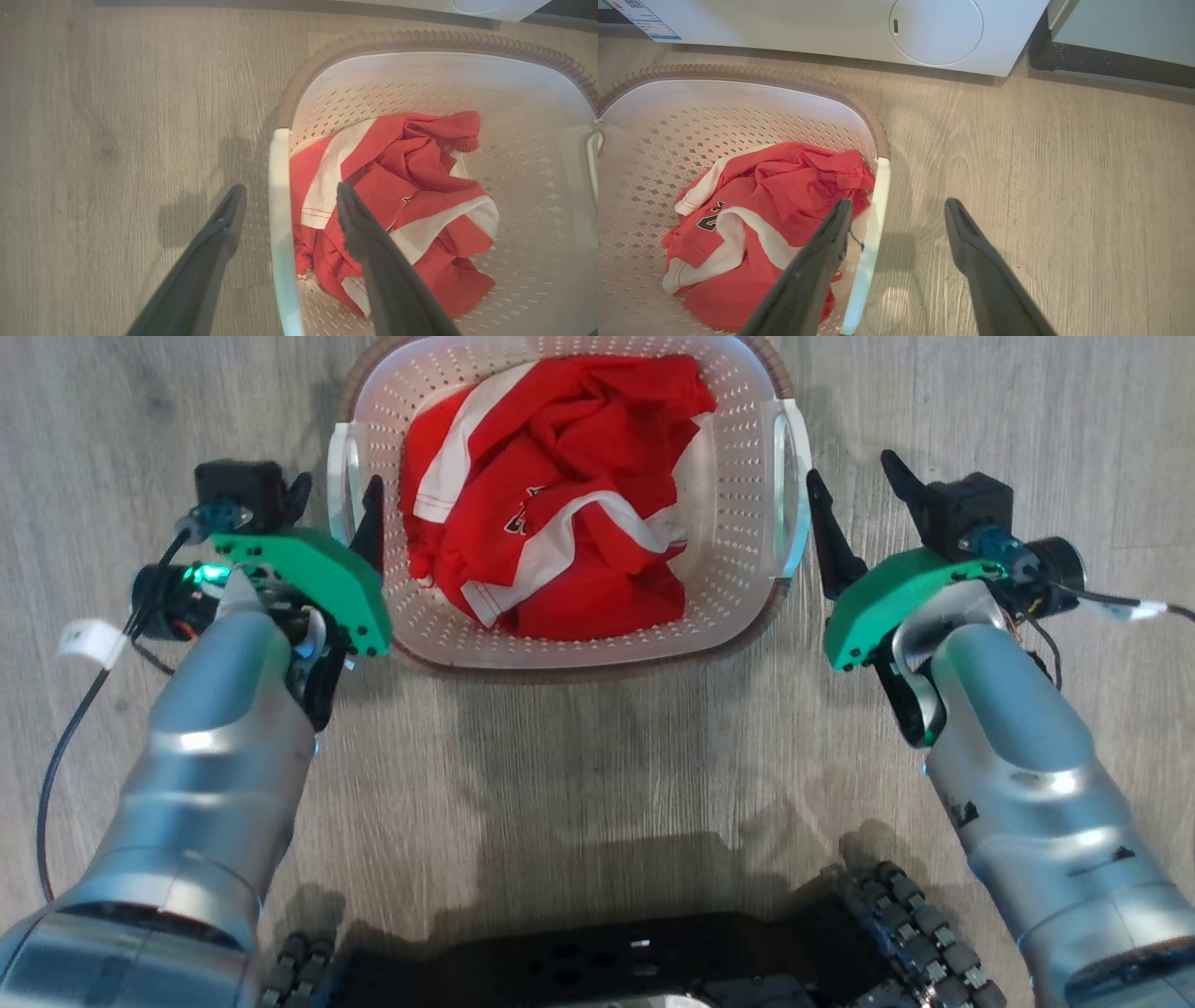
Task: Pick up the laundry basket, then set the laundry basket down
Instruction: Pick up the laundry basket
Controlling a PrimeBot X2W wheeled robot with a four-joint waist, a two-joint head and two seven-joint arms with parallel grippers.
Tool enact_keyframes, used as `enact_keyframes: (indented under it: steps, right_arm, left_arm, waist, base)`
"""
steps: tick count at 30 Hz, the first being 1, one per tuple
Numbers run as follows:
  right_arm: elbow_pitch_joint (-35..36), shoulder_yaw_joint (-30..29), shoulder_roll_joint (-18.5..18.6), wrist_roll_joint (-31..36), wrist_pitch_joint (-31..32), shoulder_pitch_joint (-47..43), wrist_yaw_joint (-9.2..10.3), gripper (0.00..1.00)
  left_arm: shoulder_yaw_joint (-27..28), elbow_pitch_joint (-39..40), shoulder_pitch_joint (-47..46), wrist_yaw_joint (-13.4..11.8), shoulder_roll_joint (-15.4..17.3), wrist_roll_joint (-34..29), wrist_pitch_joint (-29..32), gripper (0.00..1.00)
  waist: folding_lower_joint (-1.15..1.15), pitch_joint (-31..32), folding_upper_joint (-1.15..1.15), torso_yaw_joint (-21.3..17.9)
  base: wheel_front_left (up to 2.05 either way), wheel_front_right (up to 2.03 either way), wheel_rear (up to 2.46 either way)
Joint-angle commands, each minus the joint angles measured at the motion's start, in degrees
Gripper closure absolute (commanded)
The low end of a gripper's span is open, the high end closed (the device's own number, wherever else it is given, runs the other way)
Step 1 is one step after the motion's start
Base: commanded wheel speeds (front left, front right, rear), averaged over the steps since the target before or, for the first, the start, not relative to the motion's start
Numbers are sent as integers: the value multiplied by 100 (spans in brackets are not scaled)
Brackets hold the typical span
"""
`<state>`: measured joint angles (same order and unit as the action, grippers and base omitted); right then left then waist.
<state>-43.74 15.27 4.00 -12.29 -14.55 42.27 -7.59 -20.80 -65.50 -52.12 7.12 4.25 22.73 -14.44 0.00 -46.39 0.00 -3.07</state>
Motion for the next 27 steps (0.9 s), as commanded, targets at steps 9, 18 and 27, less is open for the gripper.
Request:
enact_keyframes:
  steps: [9, 18, 27]
  right_arm:
    - [-374, 542, -111, -292, -45, 235, 10, 0]
    - [-827, 702, -112, -428, -45, 544, 10, 0]
    - [-1093, 853, -112, -576, -45, 719, 10, 0]
  left_arm:
    - [-576, -27, -237, 35, 167, 712, 121, 0]
    - [-1163, -73, -487, 36, 280, 1299, 213, 0]
    - [-1584, -167, -684, 36, 354, 1724, 165, 0]
  waist:
    - [0, -267, 0, 39]
    - [0, -489, 0, 98]
    - [0, -587, 0, 120]
  base:
    - [0, 0, 0]
    - [0, 0, 0]
    - [0, 0, 0]
